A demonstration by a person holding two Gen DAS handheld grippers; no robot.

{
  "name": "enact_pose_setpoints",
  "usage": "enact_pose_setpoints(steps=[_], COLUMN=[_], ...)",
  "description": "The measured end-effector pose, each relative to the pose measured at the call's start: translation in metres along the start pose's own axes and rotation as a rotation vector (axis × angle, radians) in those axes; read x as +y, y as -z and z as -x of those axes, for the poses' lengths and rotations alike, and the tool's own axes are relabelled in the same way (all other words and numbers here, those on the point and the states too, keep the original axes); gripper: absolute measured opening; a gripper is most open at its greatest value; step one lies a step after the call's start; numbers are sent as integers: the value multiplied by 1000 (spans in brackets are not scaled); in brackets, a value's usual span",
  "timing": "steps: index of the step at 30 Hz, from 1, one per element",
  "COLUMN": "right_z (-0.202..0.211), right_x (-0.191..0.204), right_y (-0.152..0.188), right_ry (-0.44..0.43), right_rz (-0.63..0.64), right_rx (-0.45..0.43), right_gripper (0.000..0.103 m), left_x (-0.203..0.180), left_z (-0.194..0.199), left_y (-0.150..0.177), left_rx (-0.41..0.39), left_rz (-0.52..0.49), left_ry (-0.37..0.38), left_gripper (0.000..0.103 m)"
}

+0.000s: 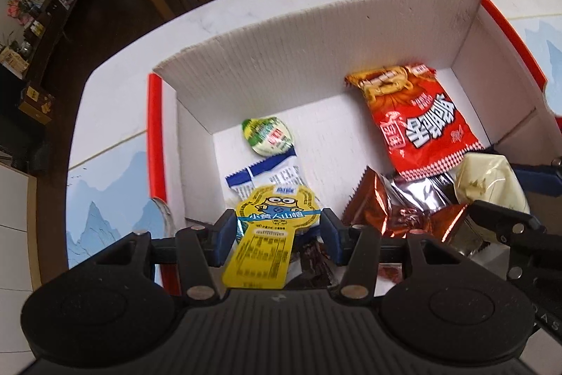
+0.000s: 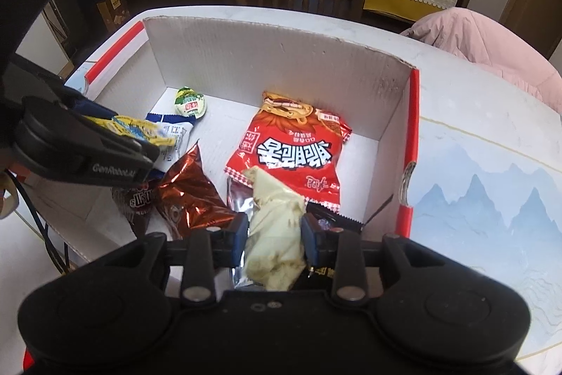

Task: Organize snacks
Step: 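Open both tools to drop the lollipop and candy into the box, withdraw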

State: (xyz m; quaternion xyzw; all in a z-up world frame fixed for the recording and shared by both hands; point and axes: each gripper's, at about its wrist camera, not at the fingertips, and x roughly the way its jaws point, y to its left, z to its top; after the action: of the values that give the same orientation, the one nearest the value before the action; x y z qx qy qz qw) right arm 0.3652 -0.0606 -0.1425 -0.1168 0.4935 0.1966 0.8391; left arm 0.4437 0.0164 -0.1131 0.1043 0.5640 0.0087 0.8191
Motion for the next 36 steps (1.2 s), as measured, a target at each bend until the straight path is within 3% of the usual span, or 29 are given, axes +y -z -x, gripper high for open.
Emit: enact_pose_setpoints(steps=[11,22,36], right_z=[10,51,112], right_x=[-4,1,31], right_y=[4,9,30], right_ry=[-5,-28,-52], right_rz=[-40,-71,-68], right_rx=[-14,-91,-189], right_gripper=[40,51,64], left_x=[9,32,52], left_z=[13,61,136], left_y=[6,26,75], left_rx=[-6,-96,-214], left_rz=[39,81,99], left_ry=[14,52,109], left_gripper=[52,52,53])
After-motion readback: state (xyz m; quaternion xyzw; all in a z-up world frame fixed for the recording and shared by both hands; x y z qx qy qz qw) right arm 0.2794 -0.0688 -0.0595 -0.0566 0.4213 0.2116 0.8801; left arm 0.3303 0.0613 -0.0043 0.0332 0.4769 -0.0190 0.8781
